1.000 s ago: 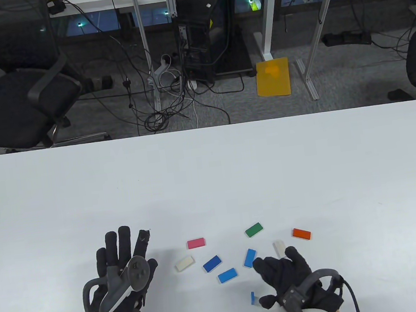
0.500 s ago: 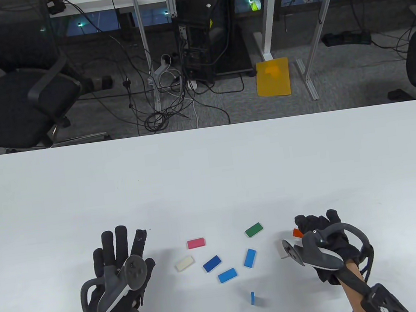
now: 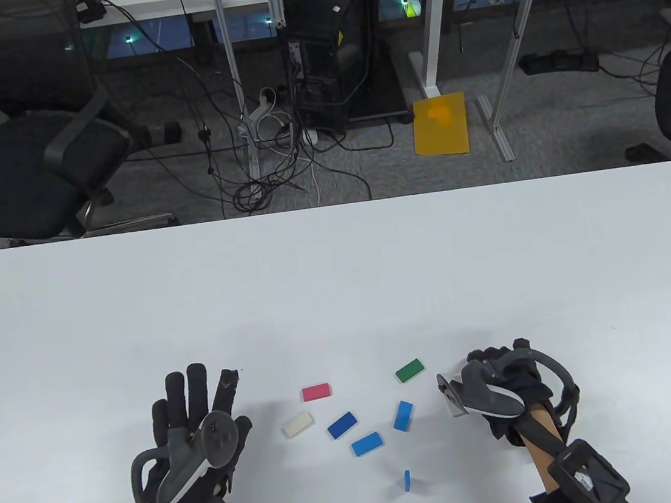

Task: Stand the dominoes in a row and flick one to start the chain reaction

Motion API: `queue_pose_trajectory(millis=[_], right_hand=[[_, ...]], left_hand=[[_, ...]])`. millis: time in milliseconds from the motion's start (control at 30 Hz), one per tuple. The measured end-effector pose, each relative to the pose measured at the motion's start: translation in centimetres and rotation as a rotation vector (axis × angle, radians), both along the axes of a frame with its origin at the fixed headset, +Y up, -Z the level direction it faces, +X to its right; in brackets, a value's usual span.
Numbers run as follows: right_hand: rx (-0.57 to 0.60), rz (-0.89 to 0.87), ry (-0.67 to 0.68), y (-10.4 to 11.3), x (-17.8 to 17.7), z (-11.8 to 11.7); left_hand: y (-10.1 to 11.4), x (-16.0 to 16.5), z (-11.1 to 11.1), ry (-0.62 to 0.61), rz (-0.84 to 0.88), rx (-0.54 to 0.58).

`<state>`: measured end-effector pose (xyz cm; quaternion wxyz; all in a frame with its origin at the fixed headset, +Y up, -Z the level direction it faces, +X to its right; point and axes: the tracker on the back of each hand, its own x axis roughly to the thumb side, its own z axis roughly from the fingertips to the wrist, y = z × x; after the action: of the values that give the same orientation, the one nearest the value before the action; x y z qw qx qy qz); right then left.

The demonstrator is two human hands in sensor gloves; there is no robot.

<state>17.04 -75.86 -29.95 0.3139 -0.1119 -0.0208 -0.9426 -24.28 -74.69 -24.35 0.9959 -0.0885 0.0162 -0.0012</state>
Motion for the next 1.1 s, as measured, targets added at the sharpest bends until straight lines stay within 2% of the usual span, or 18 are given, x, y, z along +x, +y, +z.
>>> queue_pose_trajectory(millis=[167, 300, 467, 700, 800, 933, 1100], right_hand=[[0.010, 0.053, -0.003, -0.1, 0.1, 0.3], [0.045, -0.057, 0.002, 0.8, 0.9, 1.6], [0.103, -0.201, 0.074, 2.6, 1.4, 4.7], [0.063, -0.379, 0.224, 3.5, 0.5, 9.0], [0.078, -0.377, 0.300, 3.2, -0.6, 10.2], [0.034, -0.375, 0.392, 2.6, -2.4, 11.3], [0.060, -0.250, 0.463, 2.0, -4.1, 12.3]], left_hand=[[0.2, 0.0, 0.1, -0.004, 0.007, 0.010], [0.2, 0.0, 0.1, -0.004, 0.014, 0.016], [-0.1, 0.1, 0.0, -0.009, 0.003, 0.009], [-0.1, 0.2, 0.1, -0.010, -0.003, 0.012], [-0.1, 0.1, 0.1, -0.005, -0.007, 0.009], [-0.2, 0.1, 0.1, 0.000, -0.013, 0.008], [-0.2, 0.0, 0.1, 0.003, -0.015, 0.009]])
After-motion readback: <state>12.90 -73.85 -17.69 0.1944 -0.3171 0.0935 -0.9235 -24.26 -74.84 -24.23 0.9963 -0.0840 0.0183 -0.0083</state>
